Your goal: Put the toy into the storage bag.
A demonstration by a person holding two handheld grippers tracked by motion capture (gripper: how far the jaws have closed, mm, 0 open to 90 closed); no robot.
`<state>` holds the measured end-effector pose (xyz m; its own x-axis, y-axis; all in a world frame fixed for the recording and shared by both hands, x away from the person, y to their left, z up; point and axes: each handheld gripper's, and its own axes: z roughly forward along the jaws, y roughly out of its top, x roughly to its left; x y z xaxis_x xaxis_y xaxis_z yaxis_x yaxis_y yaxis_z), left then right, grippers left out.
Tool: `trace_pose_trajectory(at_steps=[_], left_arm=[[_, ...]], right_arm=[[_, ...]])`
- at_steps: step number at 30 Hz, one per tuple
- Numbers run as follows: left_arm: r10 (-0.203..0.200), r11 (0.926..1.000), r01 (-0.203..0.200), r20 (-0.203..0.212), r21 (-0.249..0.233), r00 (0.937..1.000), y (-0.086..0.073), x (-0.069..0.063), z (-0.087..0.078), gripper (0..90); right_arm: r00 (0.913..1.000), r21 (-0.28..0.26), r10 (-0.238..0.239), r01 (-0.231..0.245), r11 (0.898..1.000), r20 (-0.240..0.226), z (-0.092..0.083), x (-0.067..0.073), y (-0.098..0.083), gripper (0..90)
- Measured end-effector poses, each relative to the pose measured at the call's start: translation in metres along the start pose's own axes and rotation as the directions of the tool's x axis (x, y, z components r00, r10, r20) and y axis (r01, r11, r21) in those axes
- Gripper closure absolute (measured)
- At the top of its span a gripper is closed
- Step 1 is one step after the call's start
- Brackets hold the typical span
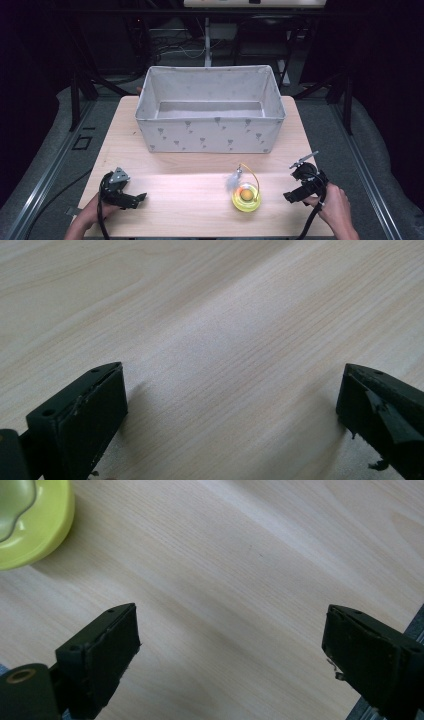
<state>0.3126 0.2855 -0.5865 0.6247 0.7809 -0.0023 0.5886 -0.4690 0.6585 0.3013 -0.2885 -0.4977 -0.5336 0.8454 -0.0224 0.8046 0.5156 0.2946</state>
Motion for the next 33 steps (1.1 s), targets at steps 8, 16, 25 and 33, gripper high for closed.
trace_pose_trajectory(at_steps=[8,16,25,33], left_arm=[[0.000,1.0000,0.000,0.000,0.000,1.0000,0.000,0.000,0.000,0.0],[0.002,1.0000,-0.002,-0.001,0.002,1.0000,0.000,0.000,0.000,0.0],[0.000,1.0000,0.000,0.000,0.002,1.0000,0.000,0.000,0.000,0.0],[0.001,1.0000,-0.001,-0.002,0.001,1.0000,0.000,0.000,0.000,0.0]], right_arm=[[0.9971,0.009,-0.075,0.075,0.997,0.012,-0.012,0.013,0.005,8.5],[0.9894,0.002,-0.145,0.145,0.989,0.003,-0.022,0.029,0.011,8.4],[0.9793,0.007,-0.201,0.202,0.979,-0.018,-0.035,0.045,0.019,7.9],[0.9664,-0.027,-0.256,0.255,0.967,-0.025,-0.051,0.065,0.028,6.8]])
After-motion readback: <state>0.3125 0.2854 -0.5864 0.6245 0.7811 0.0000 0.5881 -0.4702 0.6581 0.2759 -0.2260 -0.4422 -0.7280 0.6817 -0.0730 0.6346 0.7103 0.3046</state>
